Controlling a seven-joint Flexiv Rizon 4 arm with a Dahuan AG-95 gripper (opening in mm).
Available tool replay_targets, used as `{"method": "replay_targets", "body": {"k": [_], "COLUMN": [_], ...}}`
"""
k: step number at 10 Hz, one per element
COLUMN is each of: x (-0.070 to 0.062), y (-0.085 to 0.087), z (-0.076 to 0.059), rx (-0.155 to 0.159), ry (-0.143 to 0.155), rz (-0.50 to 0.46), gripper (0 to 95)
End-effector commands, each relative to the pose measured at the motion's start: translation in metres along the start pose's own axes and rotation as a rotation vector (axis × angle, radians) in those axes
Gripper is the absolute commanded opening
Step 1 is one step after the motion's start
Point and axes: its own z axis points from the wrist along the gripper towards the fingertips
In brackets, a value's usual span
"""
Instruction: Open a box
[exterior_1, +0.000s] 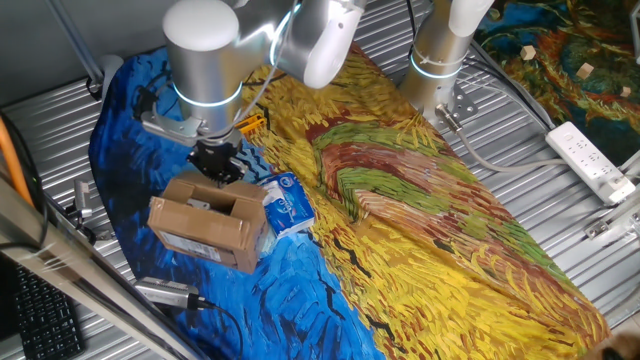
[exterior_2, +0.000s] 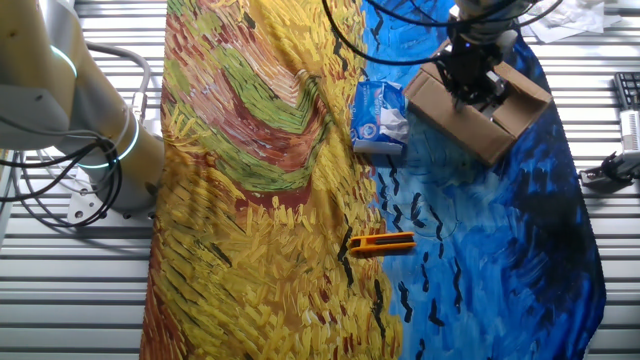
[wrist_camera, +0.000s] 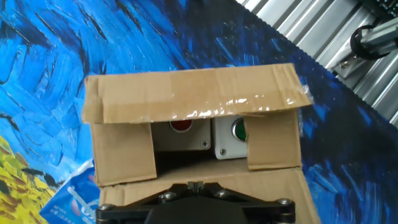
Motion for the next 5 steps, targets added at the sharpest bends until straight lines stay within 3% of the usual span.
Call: {"method": "replay_targets", "body": {"k": [1, 5], "x": [0.0007, -0.0038], "y": [-0.0011, -0.0003], "z": [0.0037, 0.0108], "rx": [0.004, 0.010], "ry": [-0.005, -0.015], "rz": [0.000, 0.003], "gripper": [0.0, 0.0]}}
